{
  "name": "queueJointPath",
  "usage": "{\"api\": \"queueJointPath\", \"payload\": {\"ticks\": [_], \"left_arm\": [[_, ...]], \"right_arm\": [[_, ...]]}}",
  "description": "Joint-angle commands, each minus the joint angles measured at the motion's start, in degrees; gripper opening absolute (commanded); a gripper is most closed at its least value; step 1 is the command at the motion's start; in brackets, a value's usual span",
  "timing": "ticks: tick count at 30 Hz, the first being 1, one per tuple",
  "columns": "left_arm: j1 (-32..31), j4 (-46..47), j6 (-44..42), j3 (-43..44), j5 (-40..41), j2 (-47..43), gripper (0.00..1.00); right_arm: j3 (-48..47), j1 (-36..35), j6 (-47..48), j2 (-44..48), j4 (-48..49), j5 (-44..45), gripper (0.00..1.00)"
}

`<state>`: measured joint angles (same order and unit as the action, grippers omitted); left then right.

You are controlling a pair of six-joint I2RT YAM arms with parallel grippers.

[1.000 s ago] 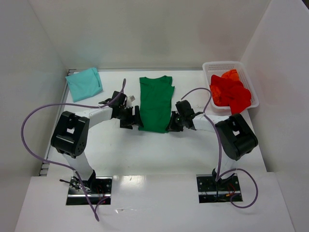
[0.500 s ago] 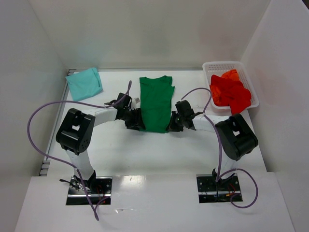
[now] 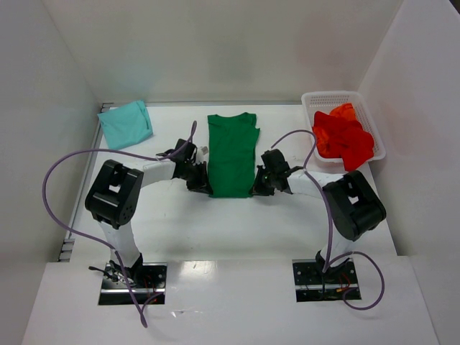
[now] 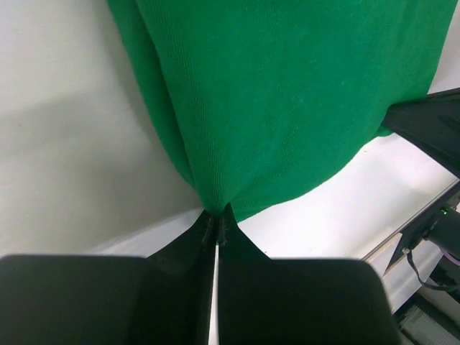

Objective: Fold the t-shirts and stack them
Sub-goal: Grab one side of the 2/3 rectangular tshirt with both arms

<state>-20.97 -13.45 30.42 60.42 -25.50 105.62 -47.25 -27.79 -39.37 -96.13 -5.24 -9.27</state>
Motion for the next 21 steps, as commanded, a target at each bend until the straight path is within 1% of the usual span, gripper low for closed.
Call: {"api": "queueJointPath", "payload": {"ticks": [1,3,8,13,15,19,21], "left_arm": [[0.0,-0.9,0.5,-0.6,-1.2,-1.2,0.00],[0.0,-1.1,0.5,-2.3,-1.2,-3.0,0.00],[0.0,-3.5,0.5,-4.5,-1.7,-7.4,0.00],[-2.3,-7.0,0.9,-5.4,-1.7,-12.4,0.00],[-2.6,-7.2,2.5,-7.6,-1.7,-15.0,0.00],[-3.2,-9.7,3.7,-10.0,-0.8,-21.0,0.00],[-3.5,-11.4,4.3,-10.0,-0.2,-24.0,0.00]], "right_arm": [[0.3,-0.4,1.0,3.5,-3.6,4.7,0.02],[1.3,-0.4,0.8,5.8,-4.2,5.3,0.00],[4.1,-0.4,-0.4,11.2,-5.5,4.8,0.00],[5.4,-0.4,-0.4,15.3,-7.8,2.9,0.00],[6.4,-0.4,-0.2,17.0,-9.2,2.9,0.00],[8.1,-0.4,-0.2,22.6,-11.6,1.9,0.00],[8.8,-0.7,-1.2,27.0,-13.1,1.6,0.00]]}}
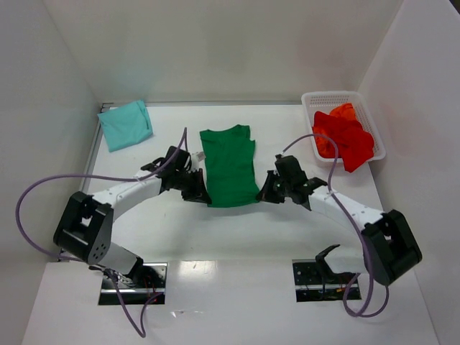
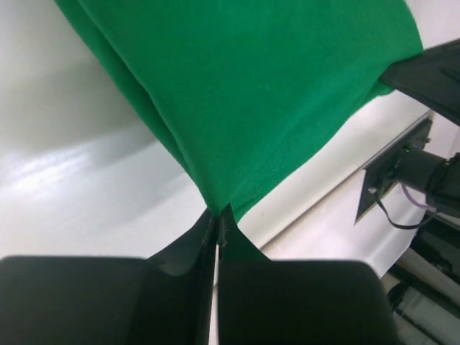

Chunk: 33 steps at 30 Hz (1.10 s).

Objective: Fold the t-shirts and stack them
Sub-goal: Grab one side of the 2/3 rectangular tshirt with both arms, then fold the long partially folded tshirt into a neat square

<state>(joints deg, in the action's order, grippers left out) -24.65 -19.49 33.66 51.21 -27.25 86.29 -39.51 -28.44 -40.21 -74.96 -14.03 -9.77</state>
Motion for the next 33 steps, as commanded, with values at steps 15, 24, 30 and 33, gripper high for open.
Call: {"api": "queueJointPath", "payload": {"ticks": [15,24,30,33], "left_arm": [[0.6,-11.3,4.1,2.1,3.4,-15.5,0.00],[6.3,-9.2,1.2,9.1,-5.0,-5.9,0.00],[11.0,-9.6,-2.5,17.6,-11.1,4.7,0.00],[12.1,-10.2,-4.0,23.3,-13.9,12.2,0.00]], "right_arm": [[-5.6,-2.5,-1.6,13.9,-7.3,4.1,0.00],[-15.1,0.9,3.9,-2.1,-1.1,2.6,0.00],[-22.3,4.4,6.0,-10.9,1.7,0.3,0.00],[-26.4,5.6,7.2,-15.5,2.7,-1.0,0.00]]}}
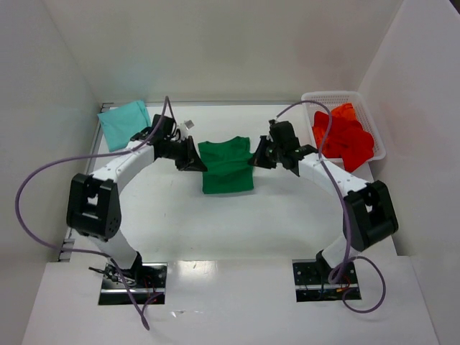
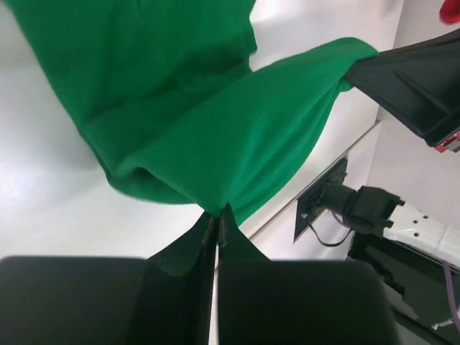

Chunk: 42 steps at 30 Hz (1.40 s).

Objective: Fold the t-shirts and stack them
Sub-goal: Fold the long partially folded tshirt into a neat square

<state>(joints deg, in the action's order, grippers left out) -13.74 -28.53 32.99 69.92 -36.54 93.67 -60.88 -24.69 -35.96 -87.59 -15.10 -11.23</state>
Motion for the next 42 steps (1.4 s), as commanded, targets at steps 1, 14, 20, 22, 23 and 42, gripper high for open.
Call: {"api": "queueJointPath", "payload": {"ticks": [1,14,20,22,23,42], "left_arm": [[1.7,-1.5,-3.7,6.2,-5.2,6.4,0.00],[6.4,-2.1,-5.4,26.1,-5.6,24.7,0.00],[7.0,-0.8,-5.4,30.8,-2.5,30.9,0.31],[7.1,0.5,-5.4,30.8,-0.8,31.2,0.61],[7.5,0.9,-5.4,30.6,0.1,31.2,0.78],[5.6,10.4,-5.8,26.1,-4.5,22.6,0.10]], "right_arm": [[-6.7,2.0,3.1,-4.6,3.8,0.2,0.00],[-23.6,5.7,5.9,-22.9,4.3,-1.9,0.03],[-29.6,6.2,7.2,-29.3,4.1,-2.2,0.23],[-30.6,6.8,7.2,-30.5,3.8,-0.8,0.37],[-31.0,6.8,7.2,-31.0,3.8,-0.8,0.47],[-21.9,8.9,1.5,-21.8,12.2,-13.5,0.00]]}}
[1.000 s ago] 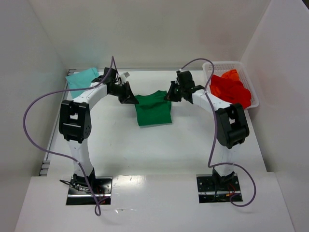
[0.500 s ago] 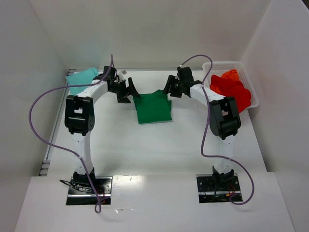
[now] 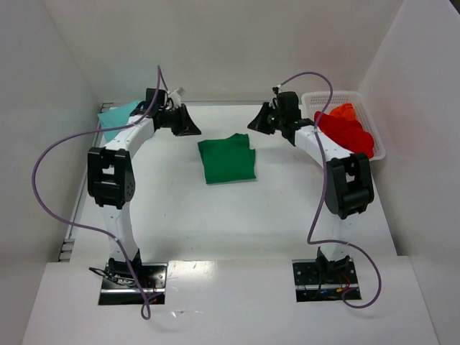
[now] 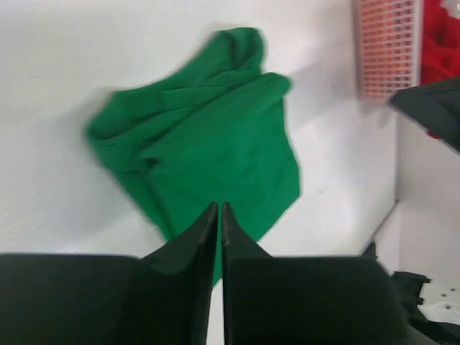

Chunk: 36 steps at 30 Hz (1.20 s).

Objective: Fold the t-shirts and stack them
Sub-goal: Fold the long partially folded tshirt into a neat square

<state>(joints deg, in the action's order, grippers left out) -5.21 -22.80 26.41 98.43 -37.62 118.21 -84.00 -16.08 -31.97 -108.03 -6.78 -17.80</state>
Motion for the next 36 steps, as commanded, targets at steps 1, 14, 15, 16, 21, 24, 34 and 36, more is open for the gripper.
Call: {"api": "queueJointPath", "payload": {"ticks": [1,14,15,16,21,24,34,36], "left_arm": [[-3.6,6.9,1.7,-3.5,-3.6,-1.9,0.07],[-5.7,10.2,4.6,-0.6,-0.6,10.0,0.00],[-5.7,10.1,4.6,1.1,-0.5,11.6,0.00],[-5.7,9.6,4.6,2.0,-0.1,12.4,0.00],[-5.1,7.2,4.6,7.9,1.1,17.1,0.00],[-4.5,7.1,4.6,10.5,1.7,18.6,0.02],[-2.3,6.6,4.6,13.6,1.7,20.7,0.10],[-2.3,6.6,4.7,13.6,2.2,21.3,0.11]], "right_arm": [[1.4,-0.1,-3.1,-2.6,4.4,-8.5,0.00],[-5.2,-2.1,-2.4,-16.4,2.7,-8.3,0.00],[-6.1,-2.1,-2.2,-17.5,2.6,-8.3,0.00],[-7.4,-2.1,-1.7,-18.9,1.7,-8.2,0.00],[-13.8,-1.5,-1.2,-22.8,-0.8,-7.6,0.00],[-16.0,-1.4,-1.2,-24.2,-1.4,-7.1,0.00],[-20.3,-0.4,-0.1,-28.5,-2.8,-5.8,0.00],[-21.5,0.1,-0.1,-29.2,-2.8,-5.2,0.00]]}}
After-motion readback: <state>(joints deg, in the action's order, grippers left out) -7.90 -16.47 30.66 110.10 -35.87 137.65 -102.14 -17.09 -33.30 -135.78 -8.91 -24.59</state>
